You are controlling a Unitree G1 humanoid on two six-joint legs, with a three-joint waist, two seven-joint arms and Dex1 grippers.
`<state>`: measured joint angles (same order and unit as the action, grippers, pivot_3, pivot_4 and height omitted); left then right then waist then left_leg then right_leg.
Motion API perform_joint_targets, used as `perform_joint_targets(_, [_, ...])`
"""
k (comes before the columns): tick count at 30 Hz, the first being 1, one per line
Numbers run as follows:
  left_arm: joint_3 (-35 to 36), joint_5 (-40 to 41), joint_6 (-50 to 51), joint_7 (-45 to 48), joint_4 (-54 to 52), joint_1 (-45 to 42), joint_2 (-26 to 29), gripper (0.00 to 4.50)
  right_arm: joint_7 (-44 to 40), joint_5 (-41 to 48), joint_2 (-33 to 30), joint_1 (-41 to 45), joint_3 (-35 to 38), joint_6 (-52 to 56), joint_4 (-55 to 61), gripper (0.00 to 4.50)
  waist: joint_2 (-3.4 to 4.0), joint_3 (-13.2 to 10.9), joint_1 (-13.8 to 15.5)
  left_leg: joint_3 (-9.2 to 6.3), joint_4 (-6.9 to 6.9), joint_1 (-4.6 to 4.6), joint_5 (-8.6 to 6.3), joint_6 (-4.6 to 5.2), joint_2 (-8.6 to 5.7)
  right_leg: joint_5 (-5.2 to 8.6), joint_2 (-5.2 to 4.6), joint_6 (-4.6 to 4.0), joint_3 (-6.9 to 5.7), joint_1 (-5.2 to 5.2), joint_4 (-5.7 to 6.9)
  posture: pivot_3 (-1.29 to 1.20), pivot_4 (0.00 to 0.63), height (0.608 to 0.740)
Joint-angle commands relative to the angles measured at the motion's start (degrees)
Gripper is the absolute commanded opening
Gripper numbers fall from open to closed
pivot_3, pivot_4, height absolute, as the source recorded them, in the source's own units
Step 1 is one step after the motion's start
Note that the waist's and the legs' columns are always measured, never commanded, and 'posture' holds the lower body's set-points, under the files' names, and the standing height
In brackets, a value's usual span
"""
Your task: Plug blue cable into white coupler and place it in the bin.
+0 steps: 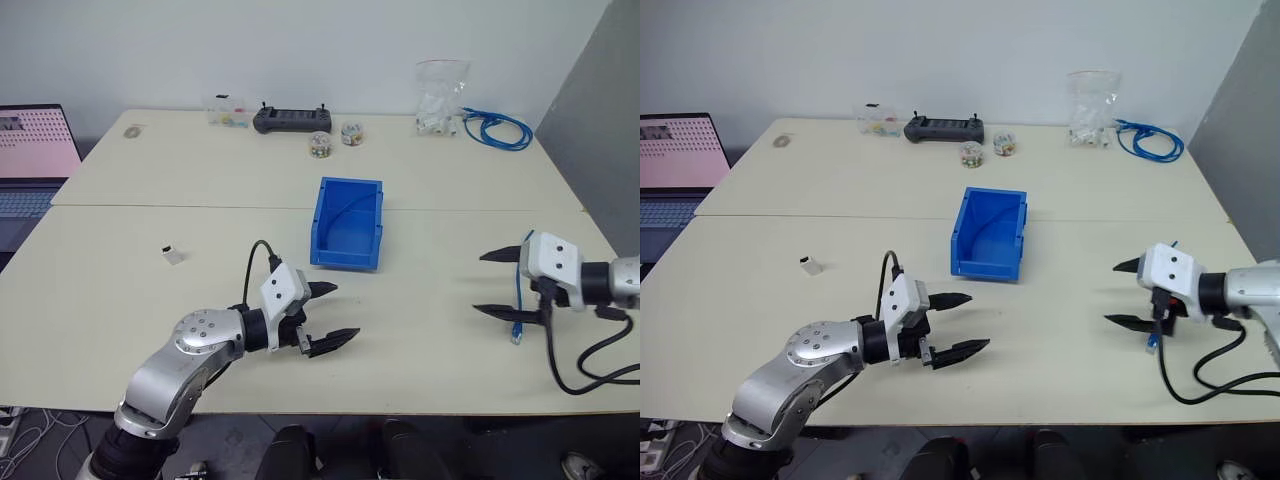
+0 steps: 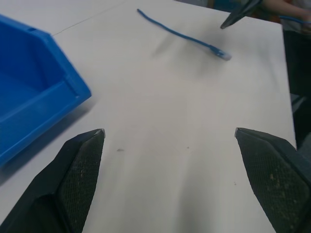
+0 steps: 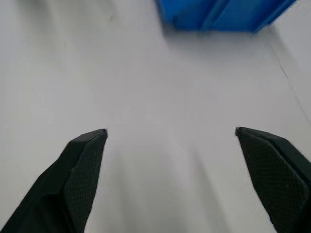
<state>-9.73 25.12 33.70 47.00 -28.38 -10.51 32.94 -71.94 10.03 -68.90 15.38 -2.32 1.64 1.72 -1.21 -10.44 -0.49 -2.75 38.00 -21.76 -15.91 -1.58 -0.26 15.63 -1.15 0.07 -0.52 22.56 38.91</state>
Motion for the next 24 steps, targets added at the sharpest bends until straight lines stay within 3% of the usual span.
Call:
perform_joint_targets(1, [-1.16,0.63,0.01,0.40,-1.25,-1.34,-0.60,4.50,-5.35,-11.32,-1.79,7.05,-6.52,-18.38,-12.92,4.47,0.02,-0.02,-0.24,0.03,0.01,0.05,0.00,0.00,0.02,0.00,0.00,0.00,0.03,-0.02,0.00,0.00,0.150,0.740])
perform_joint_targets(7, [-2.72,-0.84,-1.21,-0.44,-0.82,-0.84,-1.50,4.50,-5.39,-23.60,1.37,18.35,-15.23,-35.77,-30.37,4.47,0.05,-0.04,-1.11,0.06,0.01,0.11,0.01,-0.02,0.04,-0.01,-0.01,-0.02,0.10,-0.06,0.05,0.00,0.150,0.740])
perform_joint_targets(16, [-3.43,-1.44,-1.35,-1.08,-0.80,-1.23,-1.97,4.50,-5.30,-30.18,7.99,26.78,-21.58,-46.34,-41.84,4.47,0.03,-0.07,-1.18,0.06,0.01,0.37,0.01,-0.03,0.02,-0.01,-0.03,-0.04,0.14,-0.34,0.03,0.00,0.150,0.740])
perform_joint_targets(24, [-3.28,-1.55,-0.96,-1.12,-0.66,-1.83,-1.48,4.50,-6.89,-32.76,11.80,29.79,-24.35,-48.10,-44.02,2.76,-0.24,-0.04,-1.66,0.14,-0.04,1.03,0.00,-0.03,0.10,0.05,0.00,-0.12,0.21,-0.93,-0.02,0.00,0.150,0.740])
